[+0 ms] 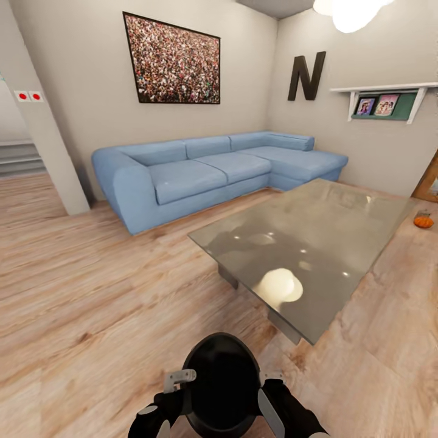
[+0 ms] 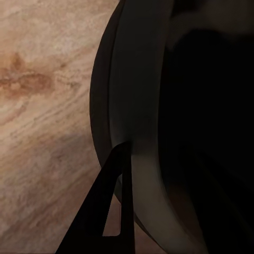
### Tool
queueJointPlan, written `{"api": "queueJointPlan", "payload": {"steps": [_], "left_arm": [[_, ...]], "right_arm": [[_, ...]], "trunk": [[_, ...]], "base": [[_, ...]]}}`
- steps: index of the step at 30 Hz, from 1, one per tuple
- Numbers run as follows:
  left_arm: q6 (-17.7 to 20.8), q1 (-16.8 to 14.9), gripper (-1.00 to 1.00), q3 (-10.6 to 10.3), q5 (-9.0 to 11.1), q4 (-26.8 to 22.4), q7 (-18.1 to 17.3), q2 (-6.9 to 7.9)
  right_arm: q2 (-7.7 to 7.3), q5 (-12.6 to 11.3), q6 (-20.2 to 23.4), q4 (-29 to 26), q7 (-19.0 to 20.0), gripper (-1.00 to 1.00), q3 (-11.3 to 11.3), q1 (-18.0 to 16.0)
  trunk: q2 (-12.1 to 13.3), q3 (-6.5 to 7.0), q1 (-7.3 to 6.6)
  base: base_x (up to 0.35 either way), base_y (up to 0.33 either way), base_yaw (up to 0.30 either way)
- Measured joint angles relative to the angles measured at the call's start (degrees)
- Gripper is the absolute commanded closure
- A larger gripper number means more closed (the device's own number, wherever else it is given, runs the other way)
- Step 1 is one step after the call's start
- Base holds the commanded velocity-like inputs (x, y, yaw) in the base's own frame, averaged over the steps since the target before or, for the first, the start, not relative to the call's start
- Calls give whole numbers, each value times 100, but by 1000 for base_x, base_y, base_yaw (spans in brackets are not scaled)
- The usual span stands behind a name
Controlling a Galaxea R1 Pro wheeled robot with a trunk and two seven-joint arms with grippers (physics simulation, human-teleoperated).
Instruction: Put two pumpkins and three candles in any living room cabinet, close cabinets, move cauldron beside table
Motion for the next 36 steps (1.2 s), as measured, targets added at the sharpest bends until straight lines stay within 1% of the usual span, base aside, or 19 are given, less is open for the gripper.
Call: {"api": "queueJointPlan", "payload": {"steps": [5, 23, 35, 36], "left_arm": [[3, -1, 100, -1, -3, -3, -1, 0], [3, -1, 100, -5, -1, -2, 2, 0], [-6, 0, 100, -9, 0, -9, -2, 6], [-4, -1, 100, -9, -1, -11, -3, 7]], "right_arm": [[0, 0, 1, -5, -1, 100, -6, 0], [0, 0, 1, -4, -1, 100, -9, 2], [0, 3, 0, -13, 0, 100, 3, 0], [0, 2, 0, -15, 0, 100, 7, 0]], "trunk": [[0, 2, 0], [0, 2, 0], [0, 2, 0], [-1, -20, 3]], "base": [[196, 37, -27], [88, 2, -1], [14, 0, 0], [0, 0, 0]]}}
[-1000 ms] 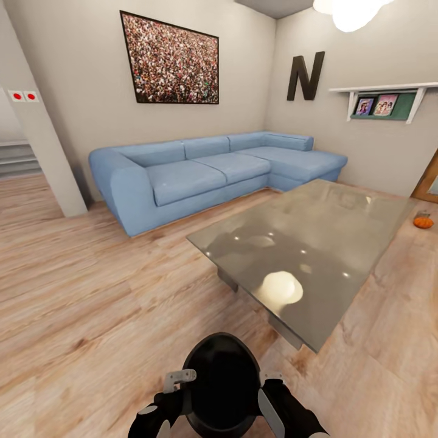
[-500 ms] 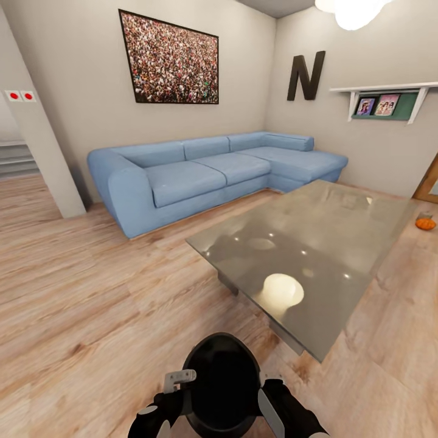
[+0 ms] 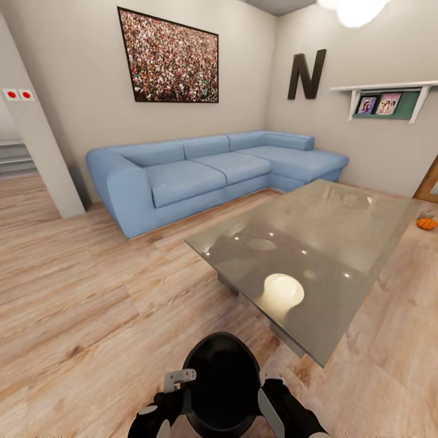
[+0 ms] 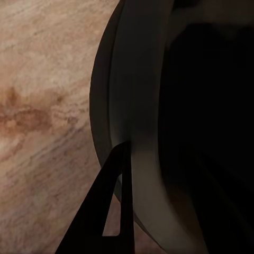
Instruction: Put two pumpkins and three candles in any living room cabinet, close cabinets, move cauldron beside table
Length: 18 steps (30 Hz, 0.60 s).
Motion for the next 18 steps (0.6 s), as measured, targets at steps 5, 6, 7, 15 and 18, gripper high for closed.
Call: {"api": "queueJointPlan", "payload": {"steps": [5, 6, 7, 15, 18], "left_arm": [[2, 1, 100, -3, 2, 2, 3, 1], [1, 1, 100, -3, 2, 2, 2, 1], [-1, 1, 100, -3, 3, 2, 2, 1], [0, 1, 100, -1, 1, 1, 1, 1], [0, 1, 100, -1, -2, 1, 1, 2]], "right_arm": [[0, -2, -1, 8, 0, 100, -1, 0], [0, -1, -1, 6, 0, 100, 0, 0], [0, 0, 0, 5, 0, 100, 0, 0], [0, -9, -5, 5, -5, 100, 9, 0], [0, -18, -16, 12, -8, 100, 12, 0]], "trunk": [[-7, -111, 13], [-8, -133, 16], [-9, -155, 18], [-15, -245, 28], [-15, -245, 28]], "base": [[0, 0, 0], [0, 0, 0], [0, 0, 0], [0, 0, 0], [0, 0, 0]]}}
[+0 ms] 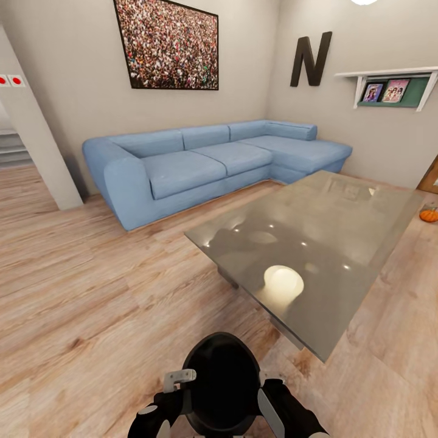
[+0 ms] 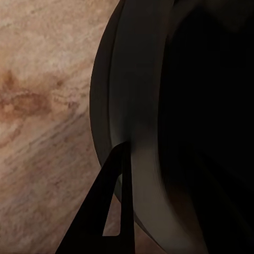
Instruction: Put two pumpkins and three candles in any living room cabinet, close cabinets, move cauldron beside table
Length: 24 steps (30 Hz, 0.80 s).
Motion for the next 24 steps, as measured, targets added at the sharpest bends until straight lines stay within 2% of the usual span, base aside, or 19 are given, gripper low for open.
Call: {"api": "queueJointPlan", "payload": {"steps": [14, 15, 16, 19, 20, 24], "left_arm": [[2, 0, 100, 1, -1, -1, 0, 0], [3, 0, 100, 1, 0, -1, 0, 0], [11, 3, -100, 50, -12, 4, 5, 2], [9, 0, -100, 53, -54, 0, 22, 3], [12, 1, -100, 56, -55, -2, 23, 3], [16, 0, -100, 59, -55, -2, 25, 3]], "right_arm": [[0, -3, 0, -1, -1, 100, 0, 0], [0, -3, 1, 0, -1, -100, -1, 0], [0, 140, 9, -441, -1, -100, -92, -7], [0, 54, -15, -492, 39, -100, -102, -7], [0, 120, 14, -485, 3, -100, -104, -5], [0, 98, 9, -484, 6, -100, -103, -5]], "trunk": [[0, 0, 0], [0, 0, 0], [0, 0, 0], [-1, 1, -1], [0, 0, -1], [0, 0, -1]], "base": [[0, 0, 0], [0, 0, 0], [0, 0, 0], [0, 0, 0], [0, 0, 0], [0, 0, 0]]}}
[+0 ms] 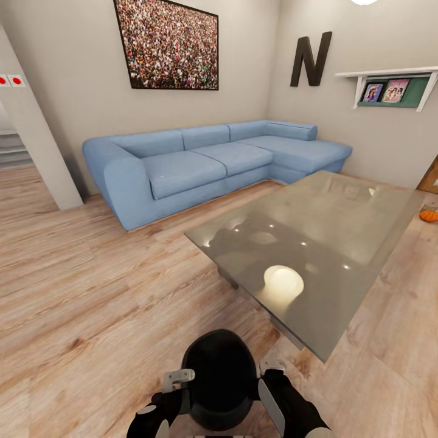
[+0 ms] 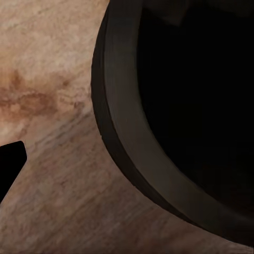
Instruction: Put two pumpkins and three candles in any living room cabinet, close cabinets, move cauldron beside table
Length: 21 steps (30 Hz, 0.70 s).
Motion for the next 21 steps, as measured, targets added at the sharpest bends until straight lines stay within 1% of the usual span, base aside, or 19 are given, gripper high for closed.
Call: {"api": "queueJointPlan", "payload": {"steps": [13, 21], "left_arm": [[-9, 0, -100, 1, 7, -27, -3, 0], [-14, 0, -100, 1, 7, -93, -4, -3]], "right_arm": [[0, -1, -1, -1, 1, -100, 0, 0], [0, 30, 8, 0, -6, -100, -1, 0]], "trunk": [[0, 0, 0], [10, 176, -21]], "base": [[0, 0, 0], [0, 0, 0]]}}
